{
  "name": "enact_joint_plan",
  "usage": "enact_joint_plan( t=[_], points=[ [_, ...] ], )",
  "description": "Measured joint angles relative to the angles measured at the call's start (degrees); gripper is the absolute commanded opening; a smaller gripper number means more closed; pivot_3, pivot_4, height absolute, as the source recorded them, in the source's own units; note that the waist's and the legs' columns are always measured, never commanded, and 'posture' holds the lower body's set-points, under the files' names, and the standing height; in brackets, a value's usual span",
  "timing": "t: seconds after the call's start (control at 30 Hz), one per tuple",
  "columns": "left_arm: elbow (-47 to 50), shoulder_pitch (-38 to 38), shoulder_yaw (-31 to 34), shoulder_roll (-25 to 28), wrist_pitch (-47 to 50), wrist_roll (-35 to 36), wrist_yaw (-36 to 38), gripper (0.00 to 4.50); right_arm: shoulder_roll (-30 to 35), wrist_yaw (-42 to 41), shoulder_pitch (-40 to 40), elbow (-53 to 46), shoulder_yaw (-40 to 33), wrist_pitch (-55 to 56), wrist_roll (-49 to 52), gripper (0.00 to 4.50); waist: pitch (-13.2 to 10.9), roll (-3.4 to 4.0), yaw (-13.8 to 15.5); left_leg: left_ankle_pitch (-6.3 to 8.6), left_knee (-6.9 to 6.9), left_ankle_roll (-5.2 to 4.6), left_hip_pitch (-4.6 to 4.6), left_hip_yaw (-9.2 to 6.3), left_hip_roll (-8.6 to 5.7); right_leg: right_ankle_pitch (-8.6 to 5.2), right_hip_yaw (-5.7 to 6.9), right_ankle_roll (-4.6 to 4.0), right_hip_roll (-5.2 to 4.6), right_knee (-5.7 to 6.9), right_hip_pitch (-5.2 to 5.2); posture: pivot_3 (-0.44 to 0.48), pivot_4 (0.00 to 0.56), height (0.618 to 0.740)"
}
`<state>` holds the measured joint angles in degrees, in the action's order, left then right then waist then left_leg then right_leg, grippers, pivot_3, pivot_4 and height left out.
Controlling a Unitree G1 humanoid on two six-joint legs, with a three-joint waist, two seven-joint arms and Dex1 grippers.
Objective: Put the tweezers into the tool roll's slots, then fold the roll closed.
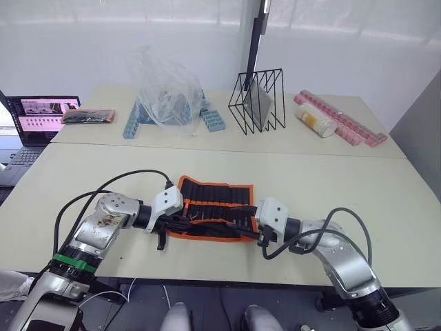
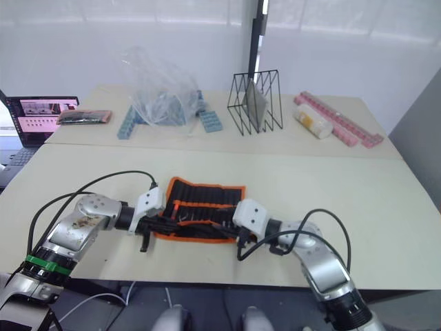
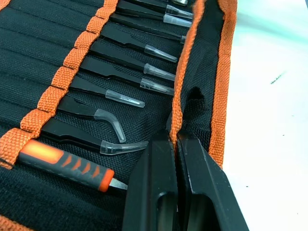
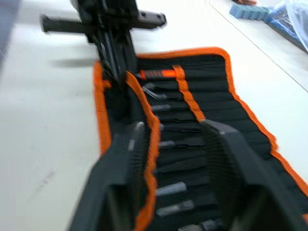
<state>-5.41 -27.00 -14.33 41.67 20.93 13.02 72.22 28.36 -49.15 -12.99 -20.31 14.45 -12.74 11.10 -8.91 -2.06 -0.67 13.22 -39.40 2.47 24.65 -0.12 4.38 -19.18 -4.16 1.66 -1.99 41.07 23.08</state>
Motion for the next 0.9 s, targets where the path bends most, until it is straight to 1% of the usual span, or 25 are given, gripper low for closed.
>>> enact_joint_plan(
  t=[0.17,0.2,0.3,0.33,0.37,0.53,0.73,0.87,0.9],
  points=[
    [0.0,0.0,0.0,0.0,0.0,-0.1,0.2,0.00,1.0,-2.0,0.0,-2.0,1.7,0.3,0.0,2.18,0.0,0.00,0.0,0.00,0.00,0.00,-0.01,0.00,0.00,0.00,0.01,0.00,0.01,0.00,0.00,0.000,0.150,0.684],
    [0.0,0.0,0.0,0.1,0.0,-0.2,0.2,0.00,0.7,-1.9,0.0,-1.5,2.9,0.9,-0.9,1.66,0.0,0.00,0.0,0.00,0.00,0.00,-0.01,0.00,0.00,0.00,0.01,0.00,0.01,0.00,0.00,0.000,0.150,0.684],
    [0.0,-0.1,0.0,0.1,-0.1,-0.2,0.2,0.00,0.1,-1.8,-0.1,0.3,5.2,2.4,-2.7,0.70,0.0,0.00,0.0,0.00,0.00,0.00,0.00,0.00,0.00,0.00,0.01,0.00,0.00,0.00,0.00,0.000,0.150,0.684],
    [0.0,-0.1,0.0,0.1,0.0,-0.2,0.2,0.00,0.0,-1.7,-0.1,1.1,5.4,3.0,-3.3,0.28,0.0,0.00,0.0,0.00,0.00,0.00,0.00,0.00,0.00,0.00,0.01,0.00,0.00,0.00,0.00,0.000,0.150,0.684],
    [0.0,-0.1,0.0,0.1,0.0,-0.2,0.2,0.00,0.0,-1.7,-0.1,1.7,5.4,3.6,-3.7,0.04,0.0,0.00,0.0,0.00,0.00,0.00,0.00,0.00,0.00,0.00,0.01,0.00,0.00,0.00,0.01,0.000,0.150,0.684],
    [0.1,-0.1,0.0,0.3,0.0,-0.2,0.3,0.00,-0.5,-0.9,-0.5,4.9,5.5,5.4,-6.0,0.04,0.0,0.00,0.0,0.00,0.00,0.00,-0.01,0.00,0.00,0.00,0.01,0.00,0.01,0.00,0.01,0.000,0.150,0.684],
    [0.2,0.0,0.3,1.0,0.0,-0.2,0.5,0.00,-2.0,1.2,-2.9,13.5,5.6,6.6,-9.8,0.04,0.0,0.00,-0.2,0.00,0.01,0.00,-0.01,0.00,0.01,0.00,0.01,-0.01,0.02,0.01,0.04,0.000,0.150,0.684],
    [1.1,0.2,0.7,1.4,0.0,0.0,0.6,0.00,-2.4,1.2,-3.7,15.5,5.7,6.5,-10.0,0.04,0.0,0.02,-0.1,0.00,0.01,0.00,0.00,0.00,0.01,0.00,0.01,-0.01,0.01,0.01,0.03,0.000,0.150,0.684],
    [1.1,0.2,0.9,1.4,0.0,0.2,0.6,0.61,-2.5,1.2,-3.8,15.7,5.7,6.5,-9.9,0.00,0.0,0.02,-0.1,0.00,0.01,0.00,0.00,0.00,0.01,0.00,0.01,-0.01,0.02,0.01,0.03,0.000,0.150,0.684]
  ],
)
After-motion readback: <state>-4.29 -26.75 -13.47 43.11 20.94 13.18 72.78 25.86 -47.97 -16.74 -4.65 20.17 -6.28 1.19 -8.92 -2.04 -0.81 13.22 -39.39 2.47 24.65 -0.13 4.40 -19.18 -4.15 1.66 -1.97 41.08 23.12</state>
